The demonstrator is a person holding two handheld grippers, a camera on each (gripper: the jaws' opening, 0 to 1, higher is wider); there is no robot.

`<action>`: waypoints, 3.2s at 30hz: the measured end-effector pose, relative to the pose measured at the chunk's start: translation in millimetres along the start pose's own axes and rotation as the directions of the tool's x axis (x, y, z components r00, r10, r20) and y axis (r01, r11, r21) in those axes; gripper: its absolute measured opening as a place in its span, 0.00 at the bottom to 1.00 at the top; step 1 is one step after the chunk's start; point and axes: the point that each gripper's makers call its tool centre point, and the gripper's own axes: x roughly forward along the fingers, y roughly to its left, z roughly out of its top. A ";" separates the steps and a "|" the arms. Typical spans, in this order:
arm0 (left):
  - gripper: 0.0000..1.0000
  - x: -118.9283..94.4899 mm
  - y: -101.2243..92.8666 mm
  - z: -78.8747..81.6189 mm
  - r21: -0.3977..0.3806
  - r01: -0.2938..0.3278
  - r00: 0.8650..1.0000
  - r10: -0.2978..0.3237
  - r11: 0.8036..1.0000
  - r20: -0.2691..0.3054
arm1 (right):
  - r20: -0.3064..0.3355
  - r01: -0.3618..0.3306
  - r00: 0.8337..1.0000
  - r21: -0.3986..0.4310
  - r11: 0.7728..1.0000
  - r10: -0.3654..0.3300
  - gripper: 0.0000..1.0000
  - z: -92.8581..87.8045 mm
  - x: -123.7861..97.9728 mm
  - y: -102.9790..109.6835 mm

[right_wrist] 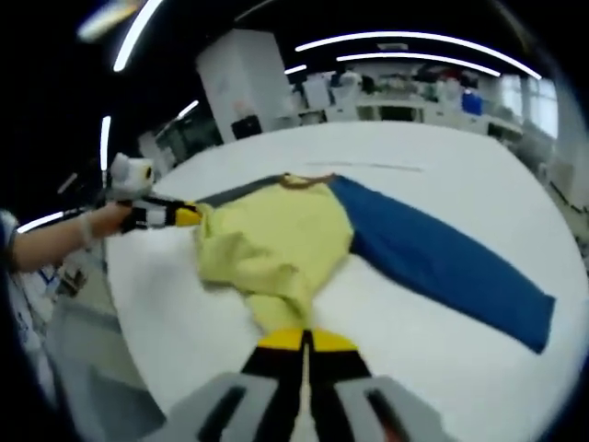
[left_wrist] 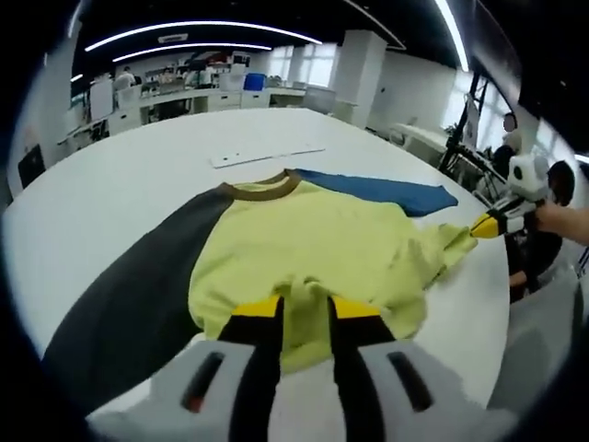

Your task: Fold the garment on the visible template until the final outline fits inside the template.

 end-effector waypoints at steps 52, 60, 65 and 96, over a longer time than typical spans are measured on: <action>0.00 -130.1 -34.2 -97.6 -0.247 0.069 0.972 -0.121 0.966 -0.203 | -0.156 -0.166 0.980 -0.317 0.934 0.121 0.00 -20.9 -44.1 45.2; 0.00 -144.2 -41.7 -122.4 -0.362 0.040 0.964 -0.132 0.931 -0.232 | -0.294 -0.248 0.951 -0.532 0.810 0.098 0.00 -48.4 -52.5 73.5; 0.00 -148.2 -39.1 -133.9 -0.397 0.017 0.957 -0.129 0.918 -0.258 | -0.373 -0.298 0.926 -0.620 0.726 0.063 0.00 -67.5 -52.0 84.4; 0.00 -138.2 -47.8 -174.0 -0.613 -0.081 0.906 -0.199 0.786 -0.374 | -0.497 -0.331 0.867 -0.604 0.725 -0.019 0.00 -123.9 -28.4 56.8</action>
